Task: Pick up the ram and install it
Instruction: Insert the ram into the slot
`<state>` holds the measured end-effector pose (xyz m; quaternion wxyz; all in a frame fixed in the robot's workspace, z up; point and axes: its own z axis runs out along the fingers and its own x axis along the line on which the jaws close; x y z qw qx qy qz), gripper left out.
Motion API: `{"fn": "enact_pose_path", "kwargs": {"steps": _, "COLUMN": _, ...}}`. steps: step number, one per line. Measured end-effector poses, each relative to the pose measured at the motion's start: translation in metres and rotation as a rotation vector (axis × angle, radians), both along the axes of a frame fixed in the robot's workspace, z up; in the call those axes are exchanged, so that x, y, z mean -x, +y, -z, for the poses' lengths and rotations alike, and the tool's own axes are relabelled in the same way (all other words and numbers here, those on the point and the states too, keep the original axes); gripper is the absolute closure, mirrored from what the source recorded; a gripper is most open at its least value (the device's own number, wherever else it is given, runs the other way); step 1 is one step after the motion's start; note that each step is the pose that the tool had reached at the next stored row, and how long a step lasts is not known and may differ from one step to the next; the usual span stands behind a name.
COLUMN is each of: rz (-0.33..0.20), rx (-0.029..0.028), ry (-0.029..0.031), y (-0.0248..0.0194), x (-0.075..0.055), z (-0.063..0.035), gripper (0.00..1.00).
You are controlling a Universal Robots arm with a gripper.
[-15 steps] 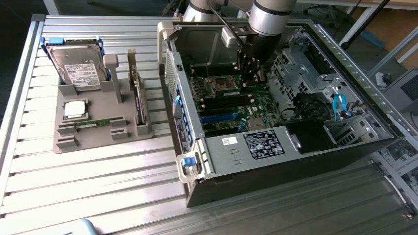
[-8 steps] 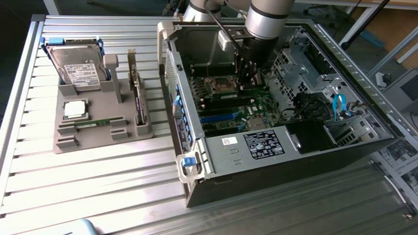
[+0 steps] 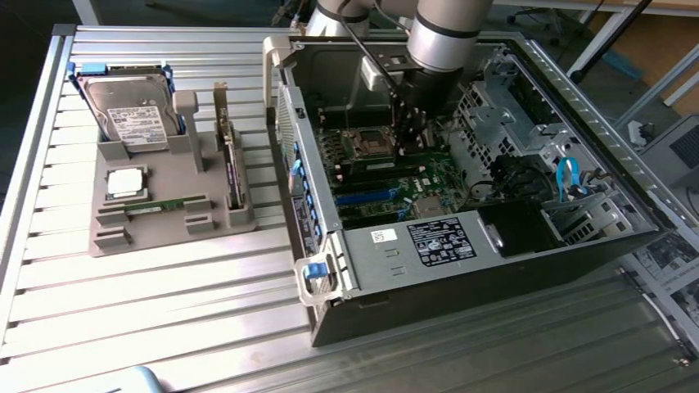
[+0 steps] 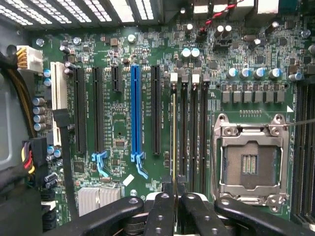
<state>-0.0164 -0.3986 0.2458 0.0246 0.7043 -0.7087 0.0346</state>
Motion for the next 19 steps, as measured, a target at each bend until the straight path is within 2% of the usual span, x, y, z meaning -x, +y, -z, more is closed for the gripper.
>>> {"fn": "enact_pose_path", "kwargs": {"steps": 6, "rz": 0.002, "rx": -0.0002, "ry": -0.0001, "y": 0.0, "x": 0.0057, "z": 0.0018, "gripper": 0.88}}
{"fn": "enact_pose_path", "kwargs": {"steps": 19, "rz": 0.014, "rx": -0.0001, "ry": -0.0001, "y": 0.0, "x": 0.0061, "z": 0.0066, "gripper": 0.88}}
